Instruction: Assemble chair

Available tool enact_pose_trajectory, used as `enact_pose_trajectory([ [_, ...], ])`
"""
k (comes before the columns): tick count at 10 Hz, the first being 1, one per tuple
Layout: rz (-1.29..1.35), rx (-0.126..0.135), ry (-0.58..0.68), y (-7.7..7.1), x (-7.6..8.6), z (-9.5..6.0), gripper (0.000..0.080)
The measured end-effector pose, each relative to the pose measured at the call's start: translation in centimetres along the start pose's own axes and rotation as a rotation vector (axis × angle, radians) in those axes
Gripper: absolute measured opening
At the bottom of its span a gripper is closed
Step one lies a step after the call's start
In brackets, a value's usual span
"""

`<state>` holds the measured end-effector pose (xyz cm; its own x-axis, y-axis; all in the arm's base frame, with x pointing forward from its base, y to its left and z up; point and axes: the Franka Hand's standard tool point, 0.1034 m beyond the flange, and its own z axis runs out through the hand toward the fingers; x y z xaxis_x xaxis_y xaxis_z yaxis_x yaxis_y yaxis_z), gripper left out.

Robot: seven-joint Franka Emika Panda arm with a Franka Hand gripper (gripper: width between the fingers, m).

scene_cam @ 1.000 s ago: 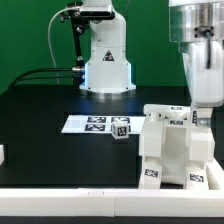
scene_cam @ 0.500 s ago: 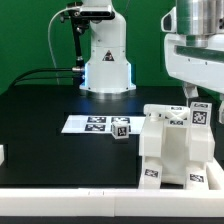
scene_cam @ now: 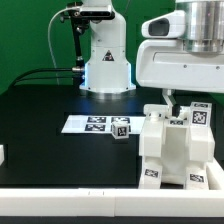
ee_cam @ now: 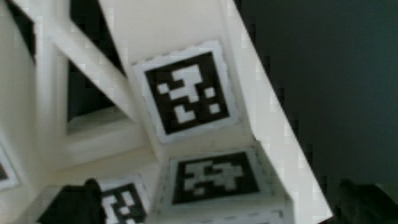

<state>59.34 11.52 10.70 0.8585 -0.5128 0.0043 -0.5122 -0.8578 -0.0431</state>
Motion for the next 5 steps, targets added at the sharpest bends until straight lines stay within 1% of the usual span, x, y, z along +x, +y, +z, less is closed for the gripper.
enact_pose_trajectory([
  [3,0.049,0.000,0.000,0.02,0.01,0.00,0.0649],
  [5,0.217,-0.001,-0.002,-0.02,-0.01,0.27,0.0649],
])
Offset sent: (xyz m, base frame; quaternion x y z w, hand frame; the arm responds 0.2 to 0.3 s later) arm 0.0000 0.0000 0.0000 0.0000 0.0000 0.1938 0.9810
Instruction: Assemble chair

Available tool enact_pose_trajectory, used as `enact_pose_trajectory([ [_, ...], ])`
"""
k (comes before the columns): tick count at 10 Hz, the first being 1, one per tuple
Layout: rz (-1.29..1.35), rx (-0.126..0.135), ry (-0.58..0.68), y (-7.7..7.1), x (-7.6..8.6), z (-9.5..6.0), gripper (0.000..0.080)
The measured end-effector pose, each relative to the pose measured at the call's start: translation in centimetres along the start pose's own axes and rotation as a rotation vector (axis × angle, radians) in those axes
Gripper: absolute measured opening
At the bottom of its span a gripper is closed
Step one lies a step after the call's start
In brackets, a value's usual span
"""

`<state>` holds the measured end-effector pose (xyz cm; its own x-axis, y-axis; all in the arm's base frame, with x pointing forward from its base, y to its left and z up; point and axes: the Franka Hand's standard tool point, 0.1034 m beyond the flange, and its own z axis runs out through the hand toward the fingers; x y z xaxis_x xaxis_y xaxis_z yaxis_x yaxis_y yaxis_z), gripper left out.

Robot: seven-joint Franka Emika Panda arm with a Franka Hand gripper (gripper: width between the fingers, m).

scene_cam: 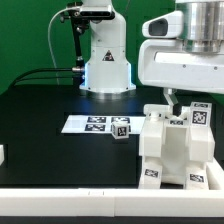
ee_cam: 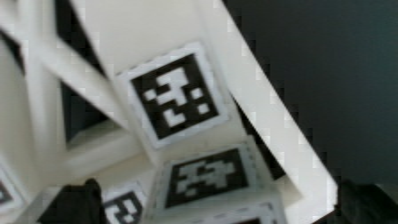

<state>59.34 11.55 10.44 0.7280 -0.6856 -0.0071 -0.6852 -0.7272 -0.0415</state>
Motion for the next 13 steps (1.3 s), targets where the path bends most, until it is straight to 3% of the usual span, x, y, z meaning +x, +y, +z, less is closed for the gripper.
enact_pose_trajectory([
  [4,0.078,-0.001,-0.006,0.01,-0.21,0.32,0.0649],
  [6,0.079,-0.002,-0.006,0.02,-0.21,0.34,0.0415],
  [7,0.079,-0.002,-0.006,0.03,-0.21,0.35,0.0415],
  [8,0.079,-0.002,-0.006,0.03,-0.21,0.36,0.0278],
  [13,0.116,0.004,-0.002,-0.09,0.48,0.34,0.0278],
])
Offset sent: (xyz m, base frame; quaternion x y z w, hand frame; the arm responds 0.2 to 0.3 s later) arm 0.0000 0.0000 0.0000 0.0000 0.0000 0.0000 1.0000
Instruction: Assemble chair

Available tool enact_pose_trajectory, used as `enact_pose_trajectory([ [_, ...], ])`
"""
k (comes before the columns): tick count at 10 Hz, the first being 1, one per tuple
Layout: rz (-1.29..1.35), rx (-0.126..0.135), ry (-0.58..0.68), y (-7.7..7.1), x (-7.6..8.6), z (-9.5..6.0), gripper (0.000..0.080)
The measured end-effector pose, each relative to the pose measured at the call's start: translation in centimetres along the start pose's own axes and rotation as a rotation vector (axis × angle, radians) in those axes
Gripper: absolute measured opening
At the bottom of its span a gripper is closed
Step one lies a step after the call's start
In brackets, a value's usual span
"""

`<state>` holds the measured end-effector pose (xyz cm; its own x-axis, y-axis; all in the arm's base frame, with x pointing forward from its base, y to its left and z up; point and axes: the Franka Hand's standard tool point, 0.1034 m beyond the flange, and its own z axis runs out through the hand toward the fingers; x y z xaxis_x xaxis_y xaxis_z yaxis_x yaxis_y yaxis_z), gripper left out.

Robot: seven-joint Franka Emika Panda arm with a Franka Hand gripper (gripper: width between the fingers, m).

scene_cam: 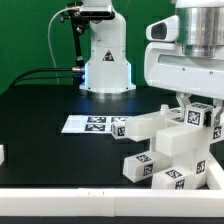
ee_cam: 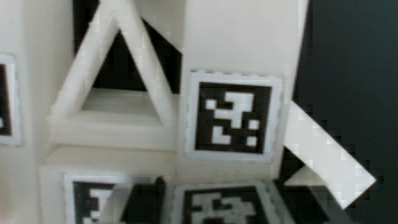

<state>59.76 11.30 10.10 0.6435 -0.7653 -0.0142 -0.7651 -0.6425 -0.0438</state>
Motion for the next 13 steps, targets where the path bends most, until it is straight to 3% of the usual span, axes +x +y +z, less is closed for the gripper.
enact_pose_trajectory([
  [3,0.337,0.026,-0.006,0.2,1.1,0.0,0.0279],
  [8,0.794,0.112,-0.043,0.2,2.7,-0.1,0.0281],
  [11,0.814,0.119,-0.054,0.3,2.8,-0.1,0.0281],
  [13,0.814,0.119,-0.054,0.2,2.8,-0.1,0.0567],
])
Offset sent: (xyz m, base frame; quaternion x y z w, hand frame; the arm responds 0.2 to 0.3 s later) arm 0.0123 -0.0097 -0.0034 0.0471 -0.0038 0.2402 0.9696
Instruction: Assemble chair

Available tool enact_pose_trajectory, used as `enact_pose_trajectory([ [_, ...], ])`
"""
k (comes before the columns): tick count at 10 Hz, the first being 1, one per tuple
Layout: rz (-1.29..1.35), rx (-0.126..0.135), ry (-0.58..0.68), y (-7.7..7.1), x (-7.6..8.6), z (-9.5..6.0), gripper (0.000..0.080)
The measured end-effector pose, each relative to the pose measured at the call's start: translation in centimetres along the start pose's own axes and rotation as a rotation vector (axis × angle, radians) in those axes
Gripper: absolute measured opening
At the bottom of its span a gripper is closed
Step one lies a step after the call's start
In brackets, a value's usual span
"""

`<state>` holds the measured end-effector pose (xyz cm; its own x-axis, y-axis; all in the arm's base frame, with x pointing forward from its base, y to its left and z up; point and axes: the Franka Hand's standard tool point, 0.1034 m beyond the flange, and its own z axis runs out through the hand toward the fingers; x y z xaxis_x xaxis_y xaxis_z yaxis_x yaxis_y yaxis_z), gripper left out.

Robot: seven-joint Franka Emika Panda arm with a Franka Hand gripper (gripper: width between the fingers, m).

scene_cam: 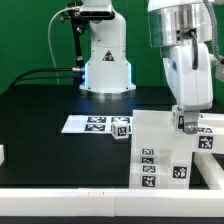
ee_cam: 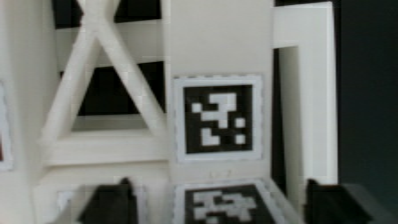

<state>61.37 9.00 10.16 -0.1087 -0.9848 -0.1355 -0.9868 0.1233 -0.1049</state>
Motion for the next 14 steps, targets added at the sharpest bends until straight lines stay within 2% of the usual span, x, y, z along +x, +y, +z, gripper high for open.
enact_pose_trajectory([
  [1,0.000,0.000,0.000,0.0,0.0,0.0,0.0567],
  [2,0.000,0.001,0.000,0.0,0.0,0.0,0.0635],
  [4,-0.009,0.000,-0.001,0.0,0.0,-0.1,0.0645],
  [5,-0.056,0.004,-0.012,-0.1,0.0,-1.1,0.0649],
  [6,-0.083,0.019,-0.026,0.0,0.2,-2.9,0.0649],
  [7,-0.093,0.029,-0.034,0.1,0.5,-3.9,0.0649],
  [8,-0.090,0.044,-0.037,-0.4,0.7,-4.7,0.0649],
  [10,-0.092,0.039,-0.032,-0.2,0.7,-4.3,0.0649],
  [13,-0.142,0.040,-0.033,-0.2,0.8,-4.3,0.0649],
  [14,-0.170,0.043,-0.040,0.2,1.3,-4.7,0.0649],
])
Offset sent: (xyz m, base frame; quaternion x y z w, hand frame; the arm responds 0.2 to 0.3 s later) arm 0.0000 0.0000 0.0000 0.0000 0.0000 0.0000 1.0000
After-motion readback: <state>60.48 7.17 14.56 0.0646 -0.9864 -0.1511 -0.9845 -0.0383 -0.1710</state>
